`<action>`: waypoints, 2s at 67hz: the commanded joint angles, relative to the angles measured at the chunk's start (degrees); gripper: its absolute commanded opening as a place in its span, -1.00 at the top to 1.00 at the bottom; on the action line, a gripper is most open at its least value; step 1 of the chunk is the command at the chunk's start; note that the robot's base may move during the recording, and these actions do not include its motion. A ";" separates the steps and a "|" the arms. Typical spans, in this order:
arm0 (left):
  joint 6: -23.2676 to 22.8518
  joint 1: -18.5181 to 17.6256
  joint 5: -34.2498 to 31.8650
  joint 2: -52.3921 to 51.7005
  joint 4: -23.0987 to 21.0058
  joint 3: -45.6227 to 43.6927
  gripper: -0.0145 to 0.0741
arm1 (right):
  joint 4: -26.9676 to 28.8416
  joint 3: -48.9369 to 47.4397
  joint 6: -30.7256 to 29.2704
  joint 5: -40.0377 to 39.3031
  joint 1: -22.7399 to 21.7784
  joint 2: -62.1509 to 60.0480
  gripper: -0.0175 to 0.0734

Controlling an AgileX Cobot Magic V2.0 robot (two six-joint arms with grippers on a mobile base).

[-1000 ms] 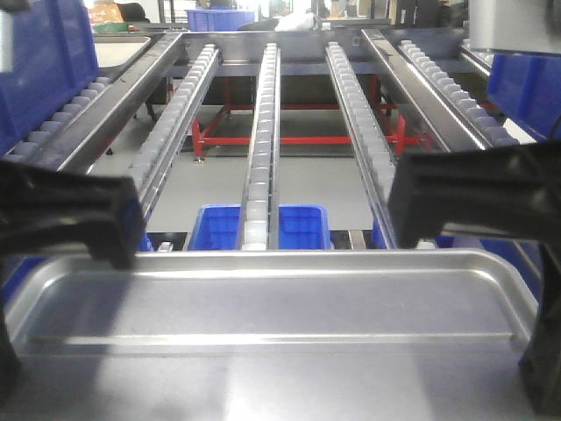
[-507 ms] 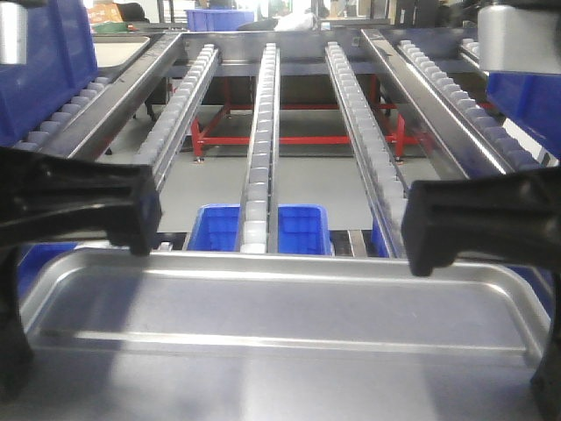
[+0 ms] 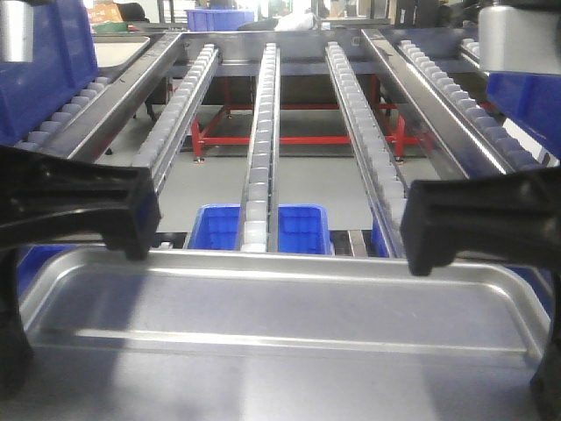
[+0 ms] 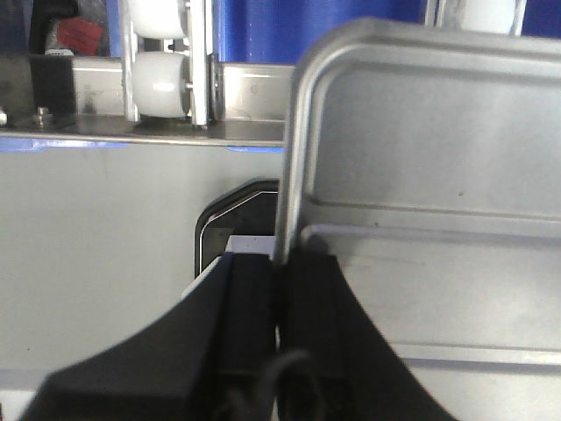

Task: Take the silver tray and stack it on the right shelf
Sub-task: 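Lift the silver tray with both grippers and pull it toward the robot, then hold the silver tray in both grippers while the base drives away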

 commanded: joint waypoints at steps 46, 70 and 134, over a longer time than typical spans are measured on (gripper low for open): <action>-0.02 -0.50 4.46 -1.25 1.36 -1.82 0.90 | -1.19 -1.33 0.16 4.35 0.13 -1.29 0.46; -0.02 -0.50 4.75 -1.25 1.36 -1.82 0.90 | -1.19 -1.33 0.16 4.46 0.13 -1.29 0.46; -0.02 -0.50 4.75 -1.25 1.36 -1.82 0.90 | -1.19 -1.33 0.16 5.93 0.13 -1.29 0.46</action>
